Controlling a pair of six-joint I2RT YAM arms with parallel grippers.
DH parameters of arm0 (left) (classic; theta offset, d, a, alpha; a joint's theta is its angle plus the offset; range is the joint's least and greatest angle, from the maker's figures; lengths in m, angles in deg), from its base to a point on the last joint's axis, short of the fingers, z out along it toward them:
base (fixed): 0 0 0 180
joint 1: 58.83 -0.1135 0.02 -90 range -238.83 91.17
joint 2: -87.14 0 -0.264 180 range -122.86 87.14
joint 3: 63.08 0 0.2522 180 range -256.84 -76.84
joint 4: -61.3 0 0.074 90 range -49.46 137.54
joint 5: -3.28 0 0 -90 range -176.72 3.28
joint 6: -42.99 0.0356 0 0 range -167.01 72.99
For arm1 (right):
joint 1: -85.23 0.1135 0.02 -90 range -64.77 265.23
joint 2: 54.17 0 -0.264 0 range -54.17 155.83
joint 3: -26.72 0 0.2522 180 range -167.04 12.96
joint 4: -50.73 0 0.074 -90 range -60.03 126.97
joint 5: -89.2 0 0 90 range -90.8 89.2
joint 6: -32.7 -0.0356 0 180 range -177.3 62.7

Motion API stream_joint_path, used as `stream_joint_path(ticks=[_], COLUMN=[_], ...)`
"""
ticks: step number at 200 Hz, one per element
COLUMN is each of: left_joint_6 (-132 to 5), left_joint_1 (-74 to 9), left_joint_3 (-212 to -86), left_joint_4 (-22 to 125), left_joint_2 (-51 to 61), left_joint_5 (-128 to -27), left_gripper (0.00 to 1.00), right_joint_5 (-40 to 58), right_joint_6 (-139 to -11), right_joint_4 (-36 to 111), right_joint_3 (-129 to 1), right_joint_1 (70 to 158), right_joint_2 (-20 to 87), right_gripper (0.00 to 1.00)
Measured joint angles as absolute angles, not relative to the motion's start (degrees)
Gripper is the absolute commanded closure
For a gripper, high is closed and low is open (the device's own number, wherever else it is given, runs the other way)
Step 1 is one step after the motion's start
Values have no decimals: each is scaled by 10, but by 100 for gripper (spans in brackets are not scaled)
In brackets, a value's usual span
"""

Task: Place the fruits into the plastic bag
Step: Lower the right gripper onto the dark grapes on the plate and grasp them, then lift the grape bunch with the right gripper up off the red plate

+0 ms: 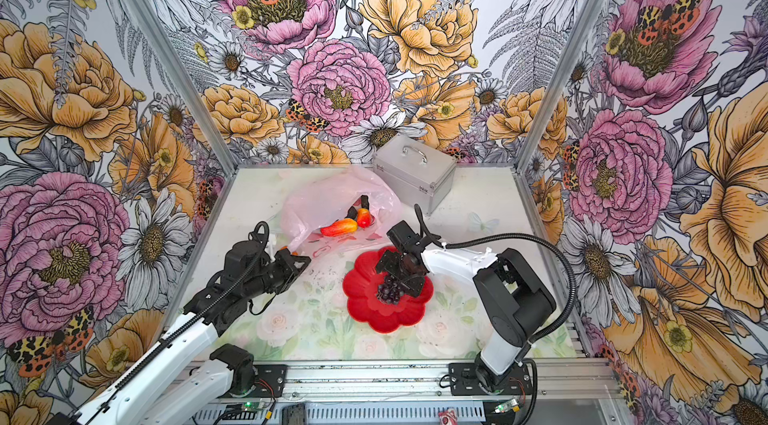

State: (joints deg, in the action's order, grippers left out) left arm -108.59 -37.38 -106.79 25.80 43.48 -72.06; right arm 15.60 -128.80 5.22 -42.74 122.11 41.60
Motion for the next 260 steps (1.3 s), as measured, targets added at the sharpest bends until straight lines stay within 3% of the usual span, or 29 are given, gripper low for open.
stream_joint_path(ticks=[36,82,165,193,260], left_joint_6=[-1086,-1086,-1086,-1086,-1086], left_joint_1=[-379,-388,-405,-408,-409], left_joint_3=[-1061,-1061,-1061,-1061,-1069], left_joint_4=[248,241,233,233,233], left_joint_2=[451,468,483,478,457], left_joint_5=[-721,-720,-719,-718,-718], left_gripper=[100,100,100,100,100], right_joint_5=[158,164,169,169,178], right_joint_6=[-1286,-1263,-1227,-1213,-1170], right_joint_4=[67,73,75,79,99], right_joint_3=[-431,-441,-449,-449,-450], right_joint_1=[1230,1236,1237,1237,1228], right_joint_2=[424,439,448,449,435], right_gripper=[10,30,41,59,67])
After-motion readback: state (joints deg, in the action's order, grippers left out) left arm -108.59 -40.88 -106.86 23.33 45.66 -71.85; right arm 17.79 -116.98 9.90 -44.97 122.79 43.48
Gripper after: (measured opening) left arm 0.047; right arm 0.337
